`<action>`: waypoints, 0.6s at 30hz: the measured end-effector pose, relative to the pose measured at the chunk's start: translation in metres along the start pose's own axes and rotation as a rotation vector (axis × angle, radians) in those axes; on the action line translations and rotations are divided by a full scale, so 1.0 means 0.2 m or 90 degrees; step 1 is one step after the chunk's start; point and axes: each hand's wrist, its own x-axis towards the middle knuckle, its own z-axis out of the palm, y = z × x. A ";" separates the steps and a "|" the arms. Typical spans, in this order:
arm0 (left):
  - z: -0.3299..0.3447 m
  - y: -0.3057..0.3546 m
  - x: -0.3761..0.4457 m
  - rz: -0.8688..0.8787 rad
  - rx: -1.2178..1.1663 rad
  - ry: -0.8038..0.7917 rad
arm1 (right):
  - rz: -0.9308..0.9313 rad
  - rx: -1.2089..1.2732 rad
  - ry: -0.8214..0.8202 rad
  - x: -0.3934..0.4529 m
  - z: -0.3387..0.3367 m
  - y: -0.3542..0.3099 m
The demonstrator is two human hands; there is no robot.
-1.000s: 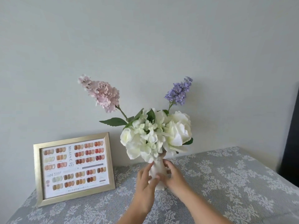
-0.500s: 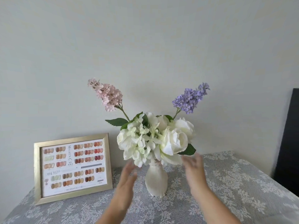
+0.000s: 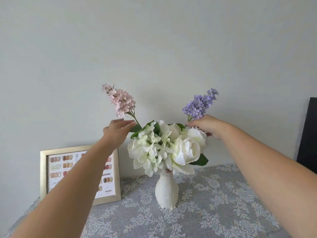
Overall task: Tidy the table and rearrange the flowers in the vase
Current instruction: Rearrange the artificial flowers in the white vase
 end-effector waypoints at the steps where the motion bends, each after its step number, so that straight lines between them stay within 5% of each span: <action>1: 0.00 0.02 0.01 -0.014 0.003 -0.017 | -0.012 -0.001 -0.004 0.01 0.01 -0.01; 7: 0.01 0.09 0.06 -0.037 -0.125 -0.016 | -0.117 0.035 0.013 0.02 0.06 -0.13; 14: 0.00 0.26 0.16 0.038 -0.001 -0.012 | -0.214 0.006 0.007 0.02 0.07 -0.35; 18: 0.05 0.35 0.17 0.069 0.108 0.075 | -0.266 0.005 0.018 0.00 0.09 -0.44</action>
